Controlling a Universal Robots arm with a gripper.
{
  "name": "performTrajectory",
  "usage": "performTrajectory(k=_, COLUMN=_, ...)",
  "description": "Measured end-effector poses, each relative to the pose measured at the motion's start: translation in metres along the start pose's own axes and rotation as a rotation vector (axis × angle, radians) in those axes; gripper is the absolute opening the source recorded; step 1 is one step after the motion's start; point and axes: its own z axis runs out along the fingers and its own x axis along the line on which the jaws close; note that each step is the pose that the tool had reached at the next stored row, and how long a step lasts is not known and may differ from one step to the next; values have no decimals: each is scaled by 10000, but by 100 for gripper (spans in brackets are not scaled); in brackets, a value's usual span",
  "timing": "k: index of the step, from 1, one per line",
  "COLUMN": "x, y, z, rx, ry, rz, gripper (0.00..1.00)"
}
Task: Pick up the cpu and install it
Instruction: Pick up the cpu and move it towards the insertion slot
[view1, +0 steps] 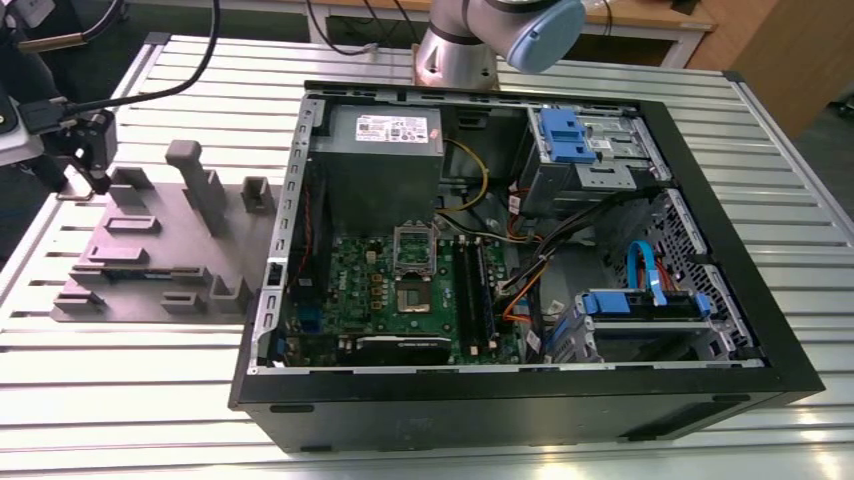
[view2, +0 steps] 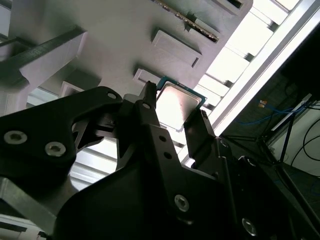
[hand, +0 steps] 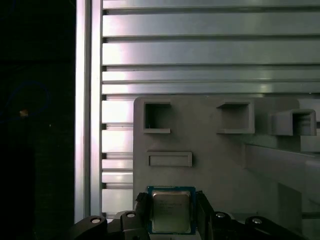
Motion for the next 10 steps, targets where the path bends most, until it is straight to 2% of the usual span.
performTrajectory(k=6, x=2, y=4, z=-83, rx=0, ry=1, rz=0, gripper=47)
performTrajectory(k=10, x=2, y=5, z=-103, rx=-2, ry=-2, rz=0, gripper=47)
